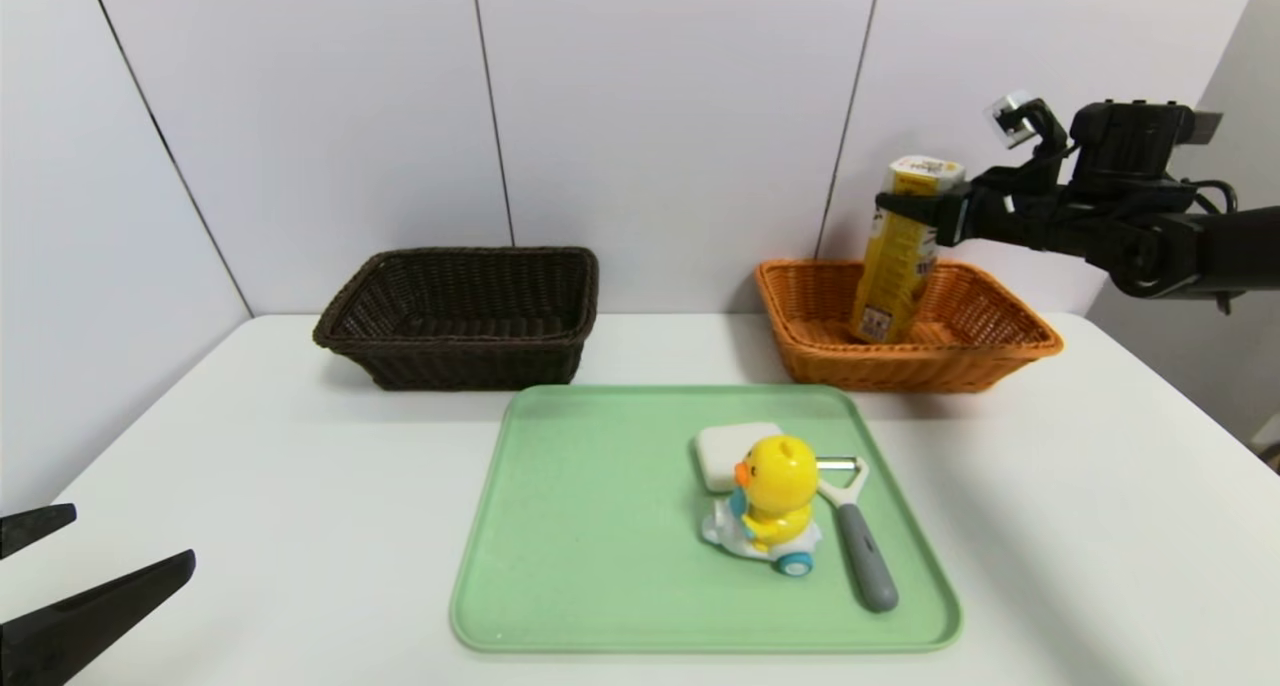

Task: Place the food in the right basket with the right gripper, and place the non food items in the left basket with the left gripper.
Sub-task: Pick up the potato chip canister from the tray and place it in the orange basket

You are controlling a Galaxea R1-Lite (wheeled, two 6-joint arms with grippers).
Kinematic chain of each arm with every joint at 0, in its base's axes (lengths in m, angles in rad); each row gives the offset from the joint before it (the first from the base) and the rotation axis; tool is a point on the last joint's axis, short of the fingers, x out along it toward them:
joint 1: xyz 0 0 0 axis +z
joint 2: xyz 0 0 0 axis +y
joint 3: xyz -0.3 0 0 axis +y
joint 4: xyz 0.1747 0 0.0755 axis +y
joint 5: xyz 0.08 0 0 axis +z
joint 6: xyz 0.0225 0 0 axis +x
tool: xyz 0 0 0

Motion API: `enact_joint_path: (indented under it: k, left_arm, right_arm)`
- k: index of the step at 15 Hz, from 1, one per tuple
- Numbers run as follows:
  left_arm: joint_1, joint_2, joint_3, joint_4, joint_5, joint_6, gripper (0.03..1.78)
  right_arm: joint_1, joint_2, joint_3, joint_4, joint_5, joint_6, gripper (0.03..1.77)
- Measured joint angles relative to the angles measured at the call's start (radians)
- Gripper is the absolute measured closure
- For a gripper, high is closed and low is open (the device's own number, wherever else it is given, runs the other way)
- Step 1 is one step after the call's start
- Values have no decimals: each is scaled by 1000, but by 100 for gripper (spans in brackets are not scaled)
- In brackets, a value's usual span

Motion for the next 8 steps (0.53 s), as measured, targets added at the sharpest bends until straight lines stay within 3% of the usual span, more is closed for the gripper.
enact_joint_path:
  k: [3,8]
  left_arm:
    - [0,8,-2,-1,1,0,12]
    - [0,14,-5,-1,1,0,12]
  right_arm:
    - [4,13,-16,-1,0,16,69]
    - [4,-3,-10,5,3,46,41]
